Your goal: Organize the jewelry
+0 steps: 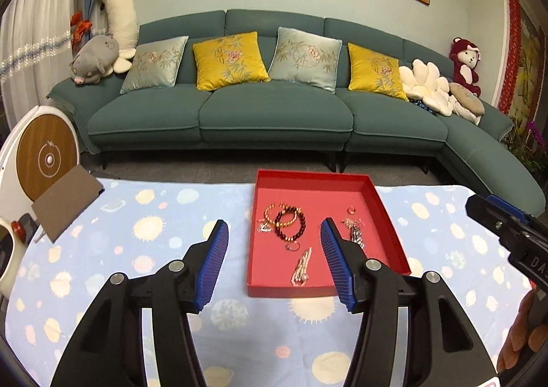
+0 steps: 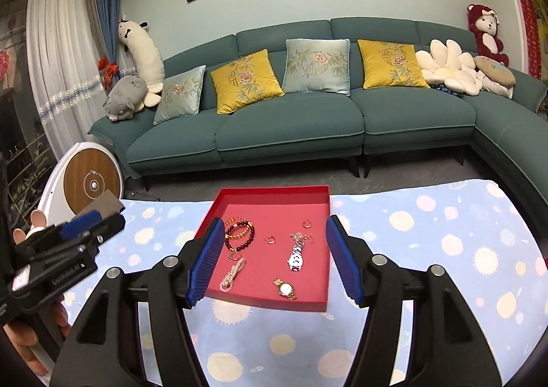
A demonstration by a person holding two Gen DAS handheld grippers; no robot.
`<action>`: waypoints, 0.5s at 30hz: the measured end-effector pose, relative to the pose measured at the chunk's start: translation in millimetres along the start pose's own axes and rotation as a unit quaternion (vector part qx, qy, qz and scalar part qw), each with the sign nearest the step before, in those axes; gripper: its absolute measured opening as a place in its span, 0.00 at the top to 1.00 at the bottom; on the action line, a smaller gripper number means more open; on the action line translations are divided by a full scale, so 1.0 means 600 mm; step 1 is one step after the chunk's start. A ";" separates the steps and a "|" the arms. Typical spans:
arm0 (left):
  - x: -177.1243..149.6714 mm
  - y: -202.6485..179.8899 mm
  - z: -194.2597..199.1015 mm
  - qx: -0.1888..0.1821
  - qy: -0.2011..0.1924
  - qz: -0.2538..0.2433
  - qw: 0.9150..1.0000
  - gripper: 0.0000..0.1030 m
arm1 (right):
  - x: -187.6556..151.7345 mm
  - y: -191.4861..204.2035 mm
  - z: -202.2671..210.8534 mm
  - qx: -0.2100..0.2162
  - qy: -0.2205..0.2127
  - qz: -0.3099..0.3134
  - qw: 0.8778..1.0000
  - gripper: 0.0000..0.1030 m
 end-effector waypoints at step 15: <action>-0.054 0.007 -0.071 0.020 0.050 -0.003 0.999 0.47 | -0.065 -0.006 -0.053 -0.031 0.041 0.028 0.998 0.37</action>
Point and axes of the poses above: each gripper's, at about its wrist camera, not at the fingertips, and z roughly against the way its jaws point, y to its left, x to its top, the point moved 8 cm from there along -z, roughly the way its jaws point, and after that the axes turned 6 degrees about y, right-handed, at the moved point
